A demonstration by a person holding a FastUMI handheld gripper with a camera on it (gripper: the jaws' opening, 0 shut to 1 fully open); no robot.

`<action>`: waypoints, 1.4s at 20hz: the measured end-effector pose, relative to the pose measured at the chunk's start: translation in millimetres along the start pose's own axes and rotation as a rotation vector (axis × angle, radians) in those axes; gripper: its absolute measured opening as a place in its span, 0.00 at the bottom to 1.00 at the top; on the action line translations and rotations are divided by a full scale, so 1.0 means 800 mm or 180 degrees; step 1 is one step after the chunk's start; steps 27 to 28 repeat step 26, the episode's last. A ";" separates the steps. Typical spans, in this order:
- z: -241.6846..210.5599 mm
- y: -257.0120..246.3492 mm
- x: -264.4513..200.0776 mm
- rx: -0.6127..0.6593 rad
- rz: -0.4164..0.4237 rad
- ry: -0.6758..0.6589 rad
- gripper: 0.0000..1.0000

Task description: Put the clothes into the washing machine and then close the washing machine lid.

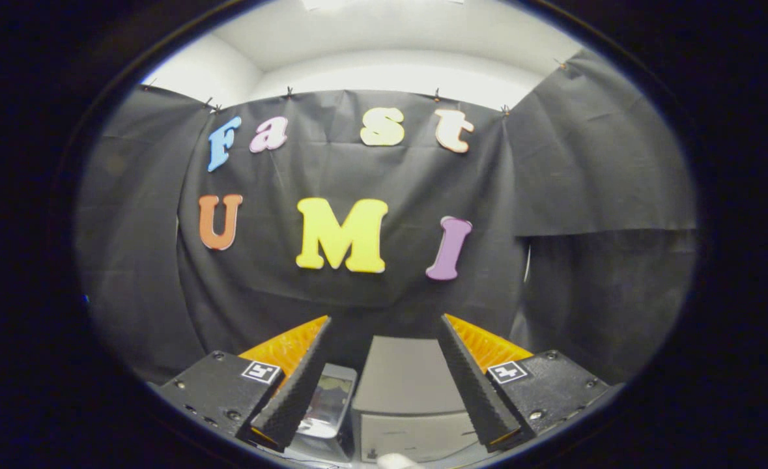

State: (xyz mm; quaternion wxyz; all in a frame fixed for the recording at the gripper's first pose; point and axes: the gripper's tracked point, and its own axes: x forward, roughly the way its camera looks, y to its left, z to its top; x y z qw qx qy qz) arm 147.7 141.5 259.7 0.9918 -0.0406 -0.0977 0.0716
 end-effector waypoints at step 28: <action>-0.310 -0.142 -0.249 0.0170 -0.0233 0.0598 1.00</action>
